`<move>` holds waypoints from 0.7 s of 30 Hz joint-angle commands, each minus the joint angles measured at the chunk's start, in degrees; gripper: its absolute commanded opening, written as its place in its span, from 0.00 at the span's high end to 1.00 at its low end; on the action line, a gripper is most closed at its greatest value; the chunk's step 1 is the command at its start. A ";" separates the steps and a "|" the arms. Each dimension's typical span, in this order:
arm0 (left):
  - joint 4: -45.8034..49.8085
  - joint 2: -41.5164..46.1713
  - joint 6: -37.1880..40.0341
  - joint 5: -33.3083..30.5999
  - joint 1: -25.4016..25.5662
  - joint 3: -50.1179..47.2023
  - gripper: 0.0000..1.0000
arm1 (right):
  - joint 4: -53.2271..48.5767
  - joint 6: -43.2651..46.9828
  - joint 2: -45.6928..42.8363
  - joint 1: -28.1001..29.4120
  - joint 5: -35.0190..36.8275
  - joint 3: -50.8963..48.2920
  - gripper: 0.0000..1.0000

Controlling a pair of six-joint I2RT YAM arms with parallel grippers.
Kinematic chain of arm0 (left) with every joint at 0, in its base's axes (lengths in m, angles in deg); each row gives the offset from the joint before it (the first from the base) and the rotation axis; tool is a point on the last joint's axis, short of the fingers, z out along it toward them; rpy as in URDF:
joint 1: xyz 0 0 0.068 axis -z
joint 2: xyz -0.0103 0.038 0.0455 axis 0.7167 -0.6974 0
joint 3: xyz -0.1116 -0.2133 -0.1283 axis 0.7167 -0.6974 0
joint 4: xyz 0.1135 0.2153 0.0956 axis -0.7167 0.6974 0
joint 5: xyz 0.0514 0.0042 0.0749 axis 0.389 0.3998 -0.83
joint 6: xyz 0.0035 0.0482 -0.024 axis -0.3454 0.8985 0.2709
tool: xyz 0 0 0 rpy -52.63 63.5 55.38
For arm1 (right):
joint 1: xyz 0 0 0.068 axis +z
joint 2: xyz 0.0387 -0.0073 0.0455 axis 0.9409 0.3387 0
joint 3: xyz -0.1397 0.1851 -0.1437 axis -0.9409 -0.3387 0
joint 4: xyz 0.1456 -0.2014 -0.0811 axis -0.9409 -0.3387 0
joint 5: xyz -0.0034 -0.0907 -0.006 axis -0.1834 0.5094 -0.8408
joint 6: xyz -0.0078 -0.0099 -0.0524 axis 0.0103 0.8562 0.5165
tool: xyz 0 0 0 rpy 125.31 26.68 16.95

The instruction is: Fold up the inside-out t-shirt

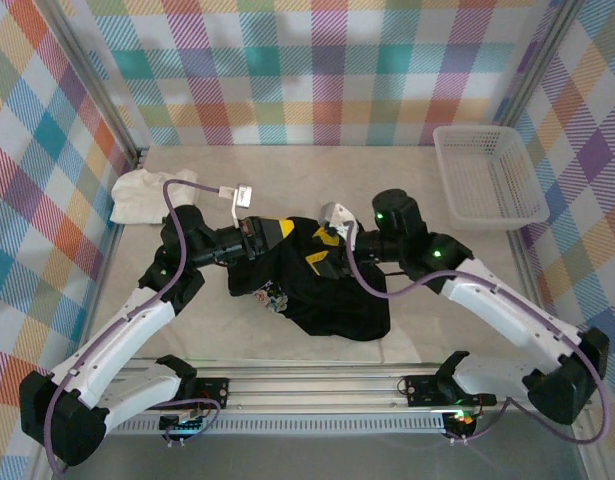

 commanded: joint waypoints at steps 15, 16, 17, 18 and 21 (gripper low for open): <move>-0.02 1.11 -3.02 -3.15 -5.56 1.37 1.00 | -2.82 -1.70 -10.99 0.44 1.45 -9.27 1.00; -1.42 0.79 -4.40 -2.57 -6.49 1.27 1.00 | -1.87 -2.72 -12.76 0.44 0.47 -11.33 1.00; -2.08 0.45 -4.98 -2.13 -7.07 1.33 1.00 | -1.03 -3.59 -14.20 0.44 -0.72 -13.29 1.00; -2.37 0.19 -5.17 -1.94 -7.29 1.48 1.00 | -0.01 -4.21 -15.23 0.46 -1.78 -14.89 1.00; -2.82 -0.28 -5.02 -1.06 -7.40 2.15 1.00 | 3.49 -6.39 -16.05 0.44 -3.62 -18.22 1.00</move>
